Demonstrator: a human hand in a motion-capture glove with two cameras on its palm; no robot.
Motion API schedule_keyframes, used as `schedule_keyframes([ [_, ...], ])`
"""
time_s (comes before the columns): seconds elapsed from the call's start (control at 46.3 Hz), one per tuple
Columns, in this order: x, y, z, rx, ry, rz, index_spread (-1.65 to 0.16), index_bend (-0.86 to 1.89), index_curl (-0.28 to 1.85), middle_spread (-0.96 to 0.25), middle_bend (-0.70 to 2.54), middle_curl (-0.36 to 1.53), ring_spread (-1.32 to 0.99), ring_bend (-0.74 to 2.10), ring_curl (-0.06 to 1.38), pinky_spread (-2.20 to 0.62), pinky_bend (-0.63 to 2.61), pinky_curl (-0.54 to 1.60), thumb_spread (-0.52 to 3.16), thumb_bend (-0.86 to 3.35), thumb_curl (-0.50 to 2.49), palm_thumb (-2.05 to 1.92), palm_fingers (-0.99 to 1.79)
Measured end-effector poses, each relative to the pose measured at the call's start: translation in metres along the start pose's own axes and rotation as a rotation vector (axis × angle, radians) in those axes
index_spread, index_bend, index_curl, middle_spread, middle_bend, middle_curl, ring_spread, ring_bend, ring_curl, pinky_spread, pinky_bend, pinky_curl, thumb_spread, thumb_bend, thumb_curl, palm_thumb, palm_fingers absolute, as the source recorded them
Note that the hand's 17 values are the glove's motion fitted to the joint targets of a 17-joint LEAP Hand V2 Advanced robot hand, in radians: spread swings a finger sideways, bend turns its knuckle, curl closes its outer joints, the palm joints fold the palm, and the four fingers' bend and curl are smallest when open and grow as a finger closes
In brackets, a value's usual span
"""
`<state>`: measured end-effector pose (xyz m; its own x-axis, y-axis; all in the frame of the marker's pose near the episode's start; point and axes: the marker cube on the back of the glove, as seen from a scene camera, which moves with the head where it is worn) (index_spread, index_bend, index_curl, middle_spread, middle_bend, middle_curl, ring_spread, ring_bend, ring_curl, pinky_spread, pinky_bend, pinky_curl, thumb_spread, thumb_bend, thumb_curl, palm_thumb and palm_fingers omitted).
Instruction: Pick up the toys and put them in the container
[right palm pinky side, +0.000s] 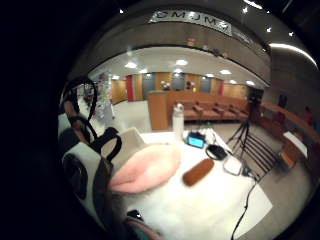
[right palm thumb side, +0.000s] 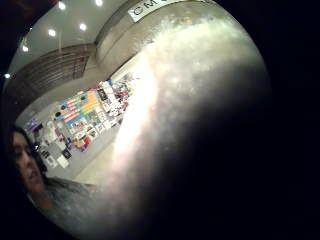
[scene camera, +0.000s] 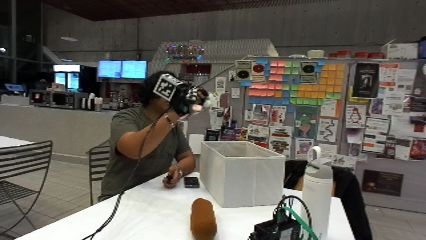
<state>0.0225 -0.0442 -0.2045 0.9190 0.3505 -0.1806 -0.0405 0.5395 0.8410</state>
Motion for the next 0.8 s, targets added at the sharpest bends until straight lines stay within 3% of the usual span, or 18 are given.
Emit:
schedule_keyframes([
  [0.086, -0.036, -0.03, 0.008, 0.002, -0.196, -0.26, -0.34, 0.21, 0.11, -0.3, 1.04, 0.66, -0.3, 1.43, 0.52, -0.41, 1.09, 0.51, 1.28, 0.18, 0.54, 0.5, 1.18],
  [0.238, -0.038, -0.085, 0.072, -0.063, -0.036, -0.147, -0.34, 0.21, 0.13, -0.29, 1.03, 0.68, -0.29, 1.44, 0.52, -0.41, 1.09, 0.51, 1.27, 0.16, 0.58, 0.51, 1.17],
  [0.324, -0.035, -0.099, 0.106, -0.121, -0.026, 0.001, -0.34, 0.21, 0.14, -0.29, 1.02, 0.68, -0.3, 1.43, 0.52, -0.41, 1.09, 0.51, 1.26, 0.14, 0.59, 0.5, 1.16],
  [0.454, -0.025, -0.083, 0.146, -0.236, 0.032, -0.223, -0.34, 0.17, 0.15, -0.29, 0.95, 0.67, -0.29, 1.41, 0.5, -0.41, 1.05, 0.49, 1.26, 0.11, 0.6, 0.47, 1.08],
  [0.518, -0.025, -0.079, 0.159, -0.35, 0.057, -0.102, -0.34, 0.17, 0.16, -0.29, 0.81, 0.63, -0.29, 1.31, 0.47, -0.42, 1.02, 0.47, 1.32, 0.05, 0.55, 0.36, 0.87],
  [0.562, -0.026, -0.077, 0.162, -0.415, 0.057, -0.021, -0.34, 0.22, 0.22, -0.27, 0.71, 0.61, -0.28, 1.11, 0.45, -0.33, 1.03, 0.51, 1.29, -0.04, 0.5, 0.23, 0.35],
  [0.627, -0.015, -0.072, 0.164, -0.48, 0.074, -0.037, -0.33, 0.19, 0.23, -0.23, 0.6, 0.58, -0.25, 0.95, 0.42, -0.23, 1.08, 0.53, 1.2, -0.11, 0.45, 0.06, 0.03],
  [0.691, -0.008, -0.066, 0.16, -0.506, 0.087, -0.06, -0.32, 0.18, 0.23, -0.2, 0.55, 0.53, -0.24, 0.86, 0.34, -0.16, 1.08, 0.48, 1.12, -0.1, 0.43, -0.03, 0.0],
  [0.799, 0.027, -0.061, 0.149, -0.496, 0.167, 0.111, -0.32, 0.19, 0.24, -0.17, 0.52, 0.5, -0.23, 0.8, 0.27, -0.08, 1.06, 0.42, 1.02, -0.1, 0.4, -0.1, 0.04],
])
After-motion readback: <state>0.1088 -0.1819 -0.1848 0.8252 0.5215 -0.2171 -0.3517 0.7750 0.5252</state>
